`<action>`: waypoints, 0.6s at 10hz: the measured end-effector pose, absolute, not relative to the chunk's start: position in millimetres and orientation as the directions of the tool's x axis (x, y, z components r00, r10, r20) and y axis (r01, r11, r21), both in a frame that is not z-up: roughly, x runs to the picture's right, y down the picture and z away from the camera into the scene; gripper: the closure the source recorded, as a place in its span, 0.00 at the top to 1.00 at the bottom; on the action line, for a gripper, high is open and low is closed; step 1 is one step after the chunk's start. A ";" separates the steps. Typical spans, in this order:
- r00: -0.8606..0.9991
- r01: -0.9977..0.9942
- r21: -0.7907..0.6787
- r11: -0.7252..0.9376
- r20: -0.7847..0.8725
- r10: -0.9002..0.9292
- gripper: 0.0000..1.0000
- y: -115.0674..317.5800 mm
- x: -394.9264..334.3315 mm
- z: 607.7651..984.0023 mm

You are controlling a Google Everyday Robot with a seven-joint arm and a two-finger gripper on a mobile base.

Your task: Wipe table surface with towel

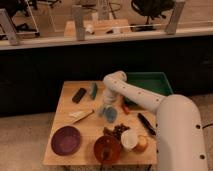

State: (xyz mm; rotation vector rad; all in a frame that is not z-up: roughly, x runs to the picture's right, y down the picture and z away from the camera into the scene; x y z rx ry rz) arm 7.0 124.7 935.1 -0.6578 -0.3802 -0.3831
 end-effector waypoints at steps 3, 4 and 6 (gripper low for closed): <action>0.854 0.469 -0.511 0.721 0.470 -0.223 0.00 125.1 -0.1 933.4; 0.854 0.470 -0.512 0.720 0.470 -0.223 0.00 125.4 -0.5 933.0; 0.843 0.488 -0.508 0.710 0.485 -0.233 0.00 127.8 -6.5 931.7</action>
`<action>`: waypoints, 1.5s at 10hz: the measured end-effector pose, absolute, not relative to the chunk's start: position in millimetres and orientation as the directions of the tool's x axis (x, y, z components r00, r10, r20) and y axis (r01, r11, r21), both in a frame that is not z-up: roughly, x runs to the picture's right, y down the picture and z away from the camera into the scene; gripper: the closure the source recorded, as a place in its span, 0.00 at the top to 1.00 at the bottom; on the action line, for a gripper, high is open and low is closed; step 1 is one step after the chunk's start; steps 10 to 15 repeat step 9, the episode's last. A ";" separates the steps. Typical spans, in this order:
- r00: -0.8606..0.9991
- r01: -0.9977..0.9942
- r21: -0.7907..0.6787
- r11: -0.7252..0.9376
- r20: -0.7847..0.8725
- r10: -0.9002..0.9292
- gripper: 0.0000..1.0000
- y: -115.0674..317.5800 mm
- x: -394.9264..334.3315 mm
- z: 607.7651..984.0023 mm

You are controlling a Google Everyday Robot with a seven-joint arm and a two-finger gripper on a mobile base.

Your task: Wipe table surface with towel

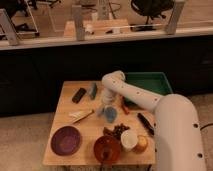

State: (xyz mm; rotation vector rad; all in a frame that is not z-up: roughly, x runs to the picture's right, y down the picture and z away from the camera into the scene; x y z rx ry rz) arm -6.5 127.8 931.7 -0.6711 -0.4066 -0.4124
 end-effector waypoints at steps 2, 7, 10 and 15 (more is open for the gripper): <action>0.820 0.524 -0.496 0.693 0.513 -0.253 0.00 133.8 -21.3 927.6; 0.794 0.561 -0.480 0.675 0.542 -0.274 0.00 140.7 -32.0 918.4; 0.754 0.607 -0.441 0.661 0.582 -0.304 0.00 153.1 -58.7 898.4; 0.754 0.607 -0.441 0.661 0.582 -0.304 0.00 153.1 -58.7 898.4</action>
